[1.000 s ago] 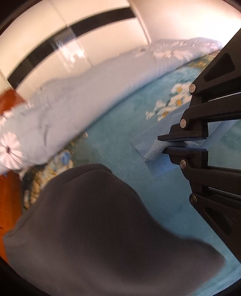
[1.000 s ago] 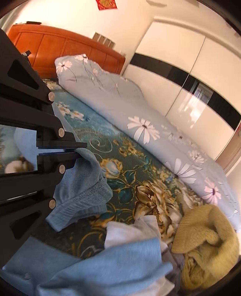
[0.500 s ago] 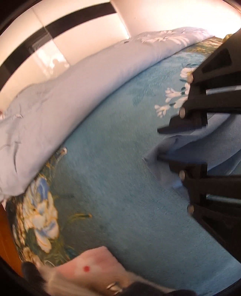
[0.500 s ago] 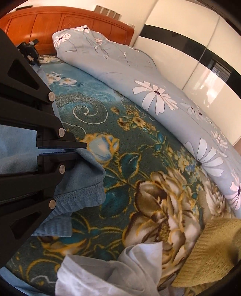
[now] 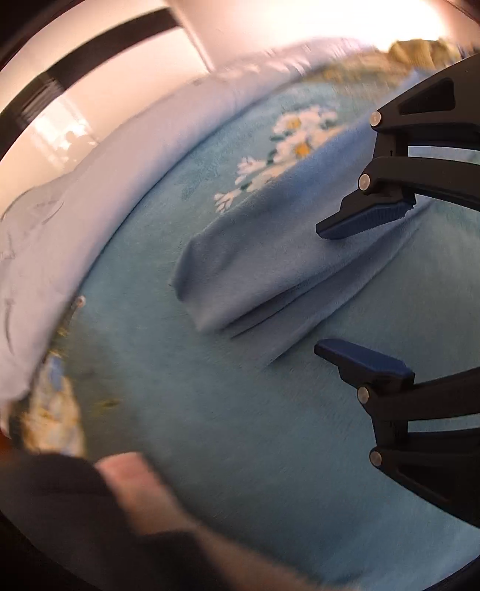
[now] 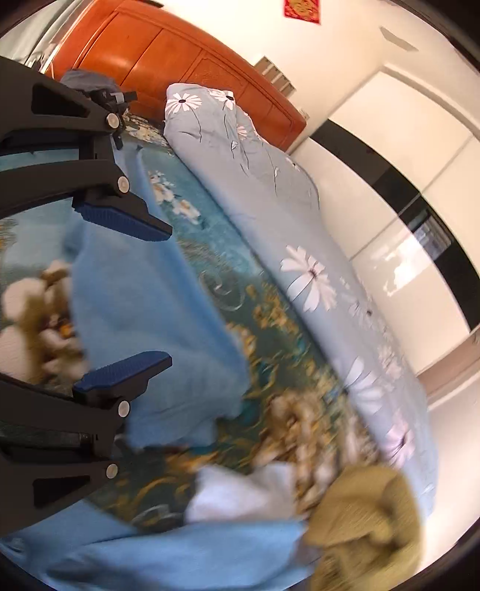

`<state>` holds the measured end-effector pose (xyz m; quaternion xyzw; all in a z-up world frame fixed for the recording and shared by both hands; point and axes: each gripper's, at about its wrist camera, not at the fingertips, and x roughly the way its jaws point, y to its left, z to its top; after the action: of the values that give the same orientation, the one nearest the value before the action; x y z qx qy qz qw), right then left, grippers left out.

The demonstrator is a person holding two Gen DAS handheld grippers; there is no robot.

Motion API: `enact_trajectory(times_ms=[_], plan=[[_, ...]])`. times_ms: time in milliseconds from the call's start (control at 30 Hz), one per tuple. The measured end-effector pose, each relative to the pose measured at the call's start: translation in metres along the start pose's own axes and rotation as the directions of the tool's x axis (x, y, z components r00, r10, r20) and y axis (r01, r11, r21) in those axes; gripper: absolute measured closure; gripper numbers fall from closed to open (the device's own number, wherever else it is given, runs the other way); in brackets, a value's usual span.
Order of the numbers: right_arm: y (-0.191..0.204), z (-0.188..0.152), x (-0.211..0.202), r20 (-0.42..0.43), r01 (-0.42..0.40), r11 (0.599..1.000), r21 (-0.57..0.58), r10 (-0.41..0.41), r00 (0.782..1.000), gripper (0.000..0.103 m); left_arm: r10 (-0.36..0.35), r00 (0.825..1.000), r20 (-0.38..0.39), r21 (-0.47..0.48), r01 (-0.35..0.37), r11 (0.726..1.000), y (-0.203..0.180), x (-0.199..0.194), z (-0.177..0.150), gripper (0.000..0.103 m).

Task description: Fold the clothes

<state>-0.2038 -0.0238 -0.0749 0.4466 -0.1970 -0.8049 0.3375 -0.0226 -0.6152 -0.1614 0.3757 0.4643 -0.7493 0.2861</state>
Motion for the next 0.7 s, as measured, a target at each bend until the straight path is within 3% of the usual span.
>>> enact_trajectory(times_ms=[167,267,333,400,467,533,567,633,700], plan=[[-0.061,-0.024,0.003,-0.017,-0.038,0.956,0.290,0.045,0.999,0.039,-0.027,0.999,0.042,-0.036,0.029,0.999,0.002,-0.002,0.004,0.040],[-0.072,-0.025,0.022,-0.014,-0.064,0.933,0.353,0.074,0.997,0.039,-0.019,0.998,0.064,-0.043,0.022,0.999,0.000,-0.003,0.005,0.044],[-0.070,-0.020,0.034,0.003,-0.079,0.931,0.355,0.084,0.996,0.039,0.002,0.997,0.072,-0.050,0.002,0.999,0.000,-0.002,0.006,0.060],[-0.065,-0.014,0.043,0.012,-0.070,0.933,0.352,0.070,0.997,0.039,0.022,0.997,0.078,-0.066,-0.017,0.998,0.002,-0.002,0.007,0.086],[-0.059,-0.008,0.052,0.020,-0.055,0.936,0.347,0.052,0.998,0.039,0.008,0.996,0.085,-0.092,0.000,0.996,0.005,-0.004,0.008,0.092],[-0.055,-0.003,0.058,0.026,-0.032,0.938,0.344,0.024,0.999,0.055,-0.001,0.995,0.097,-0.107,0.011,0.994,0.007,-0.010,0.006,0.094],[-0.054,0.000,0.059,0.020,-0.008,0.940,0.340,0.002,1.000,0.077,-0.005,0.995,0.103,-0.111,0.017,0.994,0.007,-0.014,0.005,0.095],[-0.052,0.007,0.056,0.008,0.040,0.945,0.324,-0.045,0.999,0.089,-0.024,0.993,0.115,-0.111,0.037,0.993,0.005,-0.028,0.003,0.095],[-0.044,0.014,0.046,0.015,0.043,0.958,0.284,-0.049,0.999,0.091,-0.054,0.990,0.132,-0.104,0.068,0.992,0.001,-0.047,0.003,0.095]])
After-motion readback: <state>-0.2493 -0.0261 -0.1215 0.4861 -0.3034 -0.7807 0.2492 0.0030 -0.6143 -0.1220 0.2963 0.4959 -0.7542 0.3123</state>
